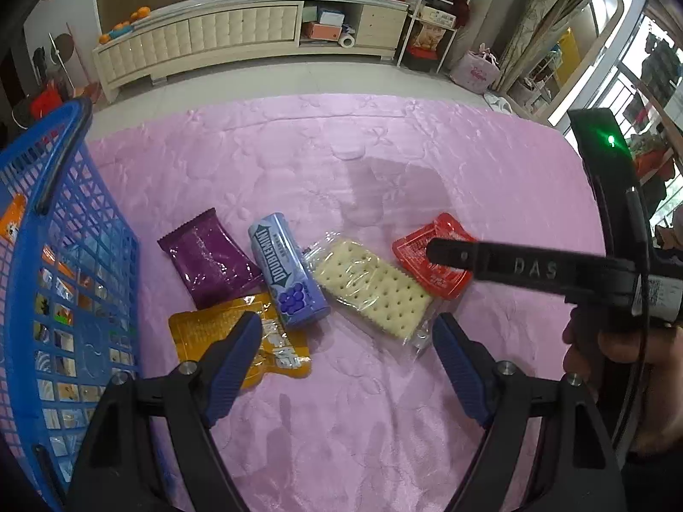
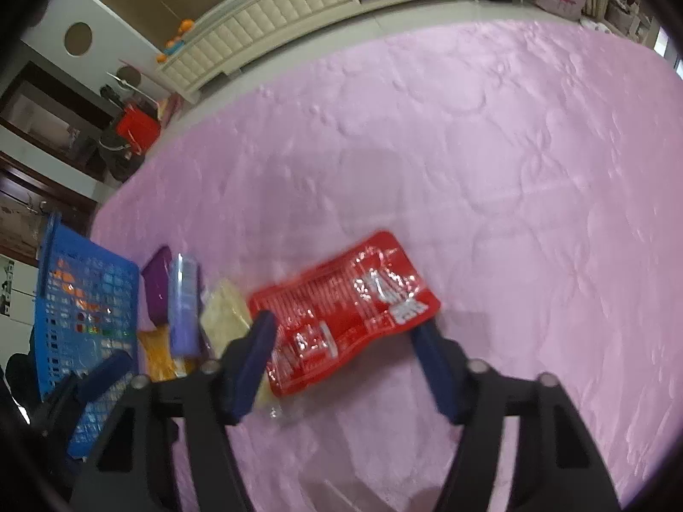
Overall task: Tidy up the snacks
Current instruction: 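Grasp the red spicy-strip packet with the right tool, then grasp the cracker pack with the left tool while the right tool holds the red packet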
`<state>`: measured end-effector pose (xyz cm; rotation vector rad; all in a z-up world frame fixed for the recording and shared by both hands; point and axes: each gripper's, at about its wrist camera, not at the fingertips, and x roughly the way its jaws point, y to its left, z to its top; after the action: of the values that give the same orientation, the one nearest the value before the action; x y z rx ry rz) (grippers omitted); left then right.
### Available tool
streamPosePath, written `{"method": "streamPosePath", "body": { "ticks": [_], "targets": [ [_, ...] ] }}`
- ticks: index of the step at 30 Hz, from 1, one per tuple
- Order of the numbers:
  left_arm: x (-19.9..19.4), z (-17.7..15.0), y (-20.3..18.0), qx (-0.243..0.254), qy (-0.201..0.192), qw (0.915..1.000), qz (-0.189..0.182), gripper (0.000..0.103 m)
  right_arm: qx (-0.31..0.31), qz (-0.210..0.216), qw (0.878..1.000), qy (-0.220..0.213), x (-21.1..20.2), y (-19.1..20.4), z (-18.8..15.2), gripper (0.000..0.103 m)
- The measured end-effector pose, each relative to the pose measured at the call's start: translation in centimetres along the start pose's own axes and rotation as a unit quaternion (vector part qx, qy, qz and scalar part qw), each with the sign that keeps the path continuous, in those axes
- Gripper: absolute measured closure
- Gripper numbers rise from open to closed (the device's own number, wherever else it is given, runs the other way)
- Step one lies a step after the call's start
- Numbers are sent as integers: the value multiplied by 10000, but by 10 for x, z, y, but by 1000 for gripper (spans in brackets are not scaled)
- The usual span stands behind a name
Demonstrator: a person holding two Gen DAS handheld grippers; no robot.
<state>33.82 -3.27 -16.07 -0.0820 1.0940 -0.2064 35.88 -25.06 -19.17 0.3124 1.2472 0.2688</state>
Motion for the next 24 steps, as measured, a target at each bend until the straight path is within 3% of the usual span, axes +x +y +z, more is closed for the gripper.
{"method": "streamPosePath", "body": {
  "ticks": [1,3,5,9,15,24],
  "targets": [
    [1,0,1,-24,5,10000,5,23,19,16,10000,32,1,-1,1,52],
    [1,-1,2,-105,48,9999,-33,23,-40,-64,10000,23,2,-2,2,75],
    [1,-3,3,-217,111,9996,-104,23,-48,-36,10000,25,2,-4,3,87],
    [3,-2,4,-502,221,9983,-220,23,-68,10,9999,-92,-2,-13,0,99],
    [17,0,0,-1068,515,9922,-373,23,-449,-15,9982,-398,-21,-21,-5,101],
    [39,5,-19,-1469,722,9864,-123,23,-1038,-315,9917,-693,-42,-29,-9,101]
  ]
}}
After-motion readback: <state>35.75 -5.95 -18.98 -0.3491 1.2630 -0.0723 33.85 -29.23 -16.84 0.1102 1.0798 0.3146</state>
